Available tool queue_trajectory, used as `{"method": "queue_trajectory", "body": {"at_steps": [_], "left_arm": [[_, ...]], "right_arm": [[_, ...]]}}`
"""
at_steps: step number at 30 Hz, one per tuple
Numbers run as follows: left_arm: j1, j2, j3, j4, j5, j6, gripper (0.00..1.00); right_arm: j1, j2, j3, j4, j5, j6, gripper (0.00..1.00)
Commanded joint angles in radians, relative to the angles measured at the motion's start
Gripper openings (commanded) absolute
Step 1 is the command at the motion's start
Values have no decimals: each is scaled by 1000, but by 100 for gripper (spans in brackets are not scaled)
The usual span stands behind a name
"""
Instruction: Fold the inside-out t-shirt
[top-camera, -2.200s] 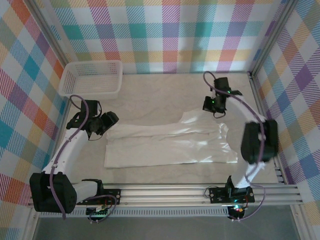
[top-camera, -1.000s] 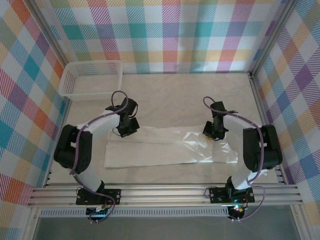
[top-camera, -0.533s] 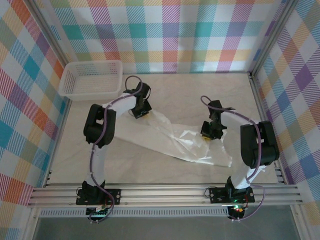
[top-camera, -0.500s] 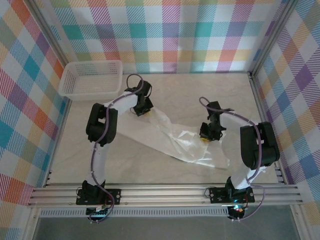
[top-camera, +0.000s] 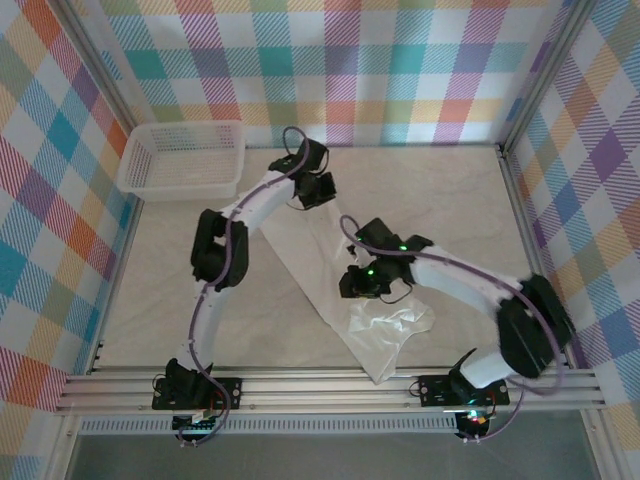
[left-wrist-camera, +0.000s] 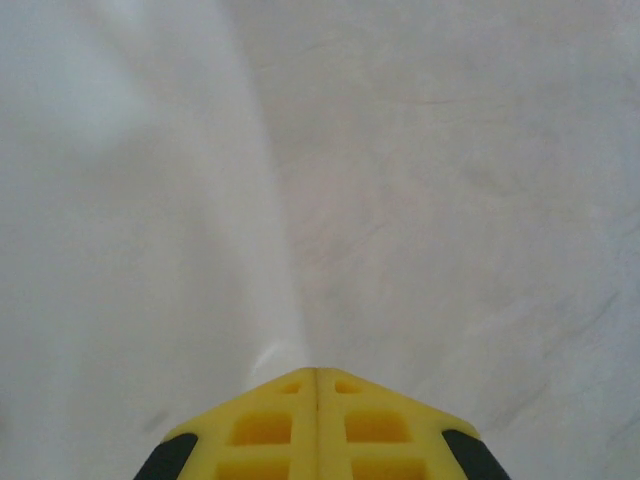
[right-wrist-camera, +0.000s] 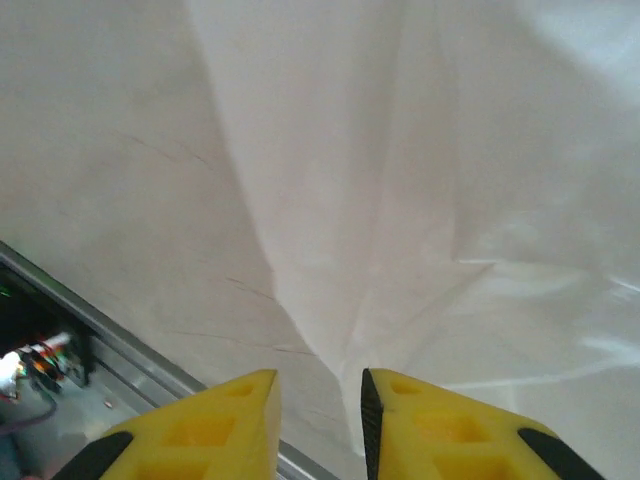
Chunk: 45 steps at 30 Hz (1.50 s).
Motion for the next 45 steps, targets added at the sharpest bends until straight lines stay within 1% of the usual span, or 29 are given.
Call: {"method": "queue_trajectory", "body": {"at_steps": [1,4,6,8,12,18,20,22,25,26,28,29,31,33,35,38,39,40,41,43,45], "left_arm": [[65,-191,-159,-83,-143,62,1],[68,-271,-309,-123,-215,84,0],[69,-294,-380,-115,-226,83,0],[69,-283,-407,-110,-229,74,0],[70,-177,-320,-154,-253,56,0],[70,50,-80,-221,-282,20,0],[71,150,60,-276,-278,-3,0],[72,251,209,-312,-241,-28,0],[76,425,487,-336,-184,-76,0],[78,484,579,-329,-166,-96,0],[85,562,681,-254,-129,-146,0],[92,582,692,-193,-112,-179,0],[106,594,692,-106,-112,-234,0],[120,590,692,-30,-124,-249,0],[133,575,699,49,-133,-240,0],[152,527,740,67,-164,-218,0],[158,501,739,66,-171,-208,0],[164,469,739,59,-187,-191,2],[171,439,737,44,-202,-170,6],[183,388,735,-15,-233,-140,10],[197,343,721,-94,-247,-124,11]], "right_arm": [[-24,-151,-107,36,237,43,26],[-52,-223,-184,5,397,49,16],[-60,-245,-219,8,437,31,7],[-61,-239,-239,6,425,12,1],[-61,-170,-249,-2,351,17,0],[-61,-33,-237,46,244,42,0],[-61,9,-224,78,201,18,0],[-61,51,-202,94,180,-7,0],[-63,132,-131,87,195,-23,0],[-63,169,-94,82,217,-27,0],[-63,245,-19,74,278,-24,0],[-63,289,23,77,294,-28,0],[-63,365,100,88,261,-50,0],[-61,436,167,82,183,-66,0],[-60,503,227,107,73,-76,0],[-49,592,327,114,-134,-33,0],[-41,603,334,129,-194,-13,0],[-24,603,337,136,-232,-10,0],[-4,589,345,109,-211,-26,0],[27,541,353,55,-148,-78,0],[37,500,340,34,-165,-114,2]]}}
